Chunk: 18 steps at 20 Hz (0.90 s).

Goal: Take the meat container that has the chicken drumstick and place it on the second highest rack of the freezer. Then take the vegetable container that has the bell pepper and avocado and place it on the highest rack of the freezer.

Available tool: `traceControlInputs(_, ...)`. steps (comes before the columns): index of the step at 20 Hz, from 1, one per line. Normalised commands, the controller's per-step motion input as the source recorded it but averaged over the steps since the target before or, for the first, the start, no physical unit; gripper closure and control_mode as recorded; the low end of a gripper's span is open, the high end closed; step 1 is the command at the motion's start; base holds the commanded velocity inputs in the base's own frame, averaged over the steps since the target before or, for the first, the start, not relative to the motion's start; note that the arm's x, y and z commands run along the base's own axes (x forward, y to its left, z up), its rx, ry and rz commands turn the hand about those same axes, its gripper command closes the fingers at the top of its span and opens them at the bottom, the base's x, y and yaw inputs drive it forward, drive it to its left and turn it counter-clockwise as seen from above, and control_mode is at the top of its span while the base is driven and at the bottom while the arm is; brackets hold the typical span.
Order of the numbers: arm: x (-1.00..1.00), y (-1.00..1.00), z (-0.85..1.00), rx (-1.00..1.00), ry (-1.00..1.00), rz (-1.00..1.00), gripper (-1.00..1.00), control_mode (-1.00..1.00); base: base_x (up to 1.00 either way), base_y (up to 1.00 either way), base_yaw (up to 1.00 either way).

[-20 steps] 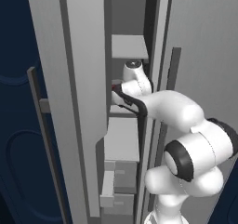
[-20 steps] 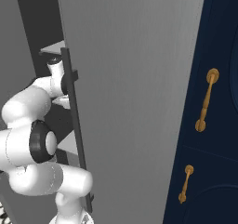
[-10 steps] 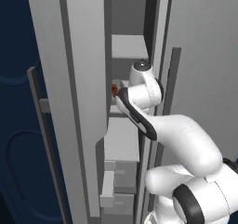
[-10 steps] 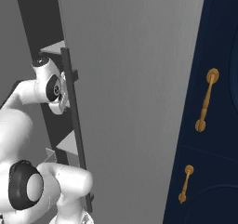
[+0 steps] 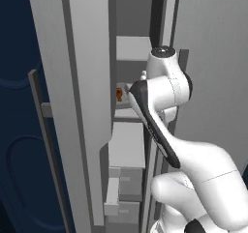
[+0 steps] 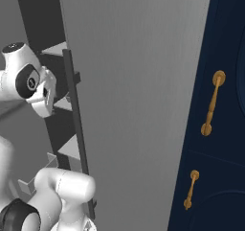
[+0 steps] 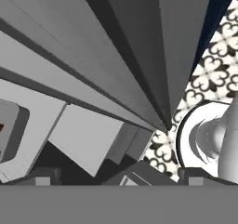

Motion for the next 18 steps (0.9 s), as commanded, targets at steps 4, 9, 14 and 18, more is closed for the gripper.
traceControlInputs(4,-1.0,-0.18,0.61,-0.11,0.17,0.2,-1.0,-1.0,0.0,0.0,0.0)
traceControlInputs(9,-1.0,-0.1,0.36,-0.19,0.12,0.29,-1.0,-1.0,0.0,0.0,0.0)
traceControlInputs(14,-1.0,-0.22,0.0,-0.08,0.02,0.29,-1.0,-1.0,0.0,0.0,0.0)
traceControlInputs(18,-0.99,-0.31,-0.15,0.0,0.04,0.28,-1.0,-1.0,0.0,0.0,0.0)
